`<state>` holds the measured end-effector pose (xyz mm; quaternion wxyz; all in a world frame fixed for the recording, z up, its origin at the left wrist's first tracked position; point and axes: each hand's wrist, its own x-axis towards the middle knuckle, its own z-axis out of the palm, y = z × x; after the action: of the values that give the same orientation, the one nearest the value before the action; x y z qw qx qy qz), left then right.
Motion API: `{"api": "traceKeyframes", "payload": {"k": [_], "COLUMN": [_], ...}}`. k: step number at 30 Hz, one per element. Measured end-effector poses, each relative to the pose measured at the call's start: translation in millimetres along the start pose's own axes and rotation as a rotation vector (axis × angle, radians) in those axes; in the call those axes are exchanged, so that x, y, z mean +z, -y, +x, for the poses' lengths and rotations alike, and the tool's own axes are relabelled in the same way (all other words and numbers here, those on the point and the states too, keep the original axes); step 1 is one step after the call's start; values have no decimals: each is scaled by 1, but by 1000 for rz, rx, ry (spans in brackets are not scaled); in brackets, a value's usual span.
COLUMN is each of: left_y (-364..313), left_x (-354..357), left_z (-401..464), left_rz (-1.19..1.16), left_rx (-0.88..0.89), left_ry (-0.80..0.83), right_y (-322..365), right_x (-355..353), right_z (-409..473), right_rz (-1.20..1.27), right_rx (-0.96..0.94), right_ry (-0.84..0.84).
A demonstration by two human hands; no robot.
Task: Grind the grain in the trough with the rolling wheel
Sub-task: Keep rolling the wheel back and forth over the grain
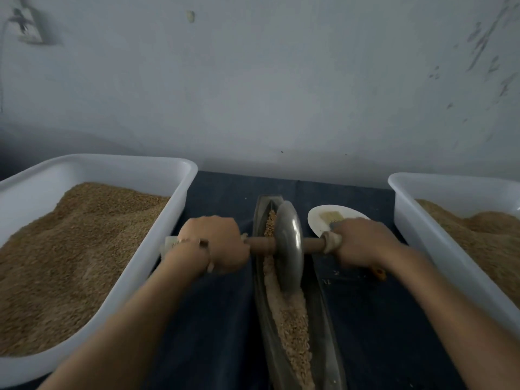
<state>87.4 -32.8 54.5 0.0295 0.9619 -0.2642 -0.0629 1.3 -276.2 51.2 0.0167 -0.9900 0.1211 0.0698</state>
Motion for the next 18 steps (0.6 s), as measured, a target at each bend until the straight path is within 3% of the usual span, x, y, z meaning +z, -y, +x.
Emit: {"api": "traceKeyframes", "payload": {"k": [3,6,8,10,13,15,18], "left_y": [1,4,2,-2,-7,-5,-4], "left_x": [-12,-10,1,21,49,60,59], "left_z": [20,16,-6,-39,-90,-110,-116], "left_rz": [-144,-194,-149,30,102,197,298], "left_rx": [-62,-102,-115,-38,173,242,248], "left_ry": [355,339,127,-262,-731,-912,-961], "right_y": [2,9,14,16,9,-2,-3], "right_x": [-19,-22,-16,-1,30,50,59], "right_z": [22,20,2,-28,-78,-100,-106], "right_rz": [153,80,-50,-101,-87,-42,-73], "right_rx": [48,62,42,15,-169,-334,-318], "right_ry": [296,246,71,-148,-660,-980,-1049]}}
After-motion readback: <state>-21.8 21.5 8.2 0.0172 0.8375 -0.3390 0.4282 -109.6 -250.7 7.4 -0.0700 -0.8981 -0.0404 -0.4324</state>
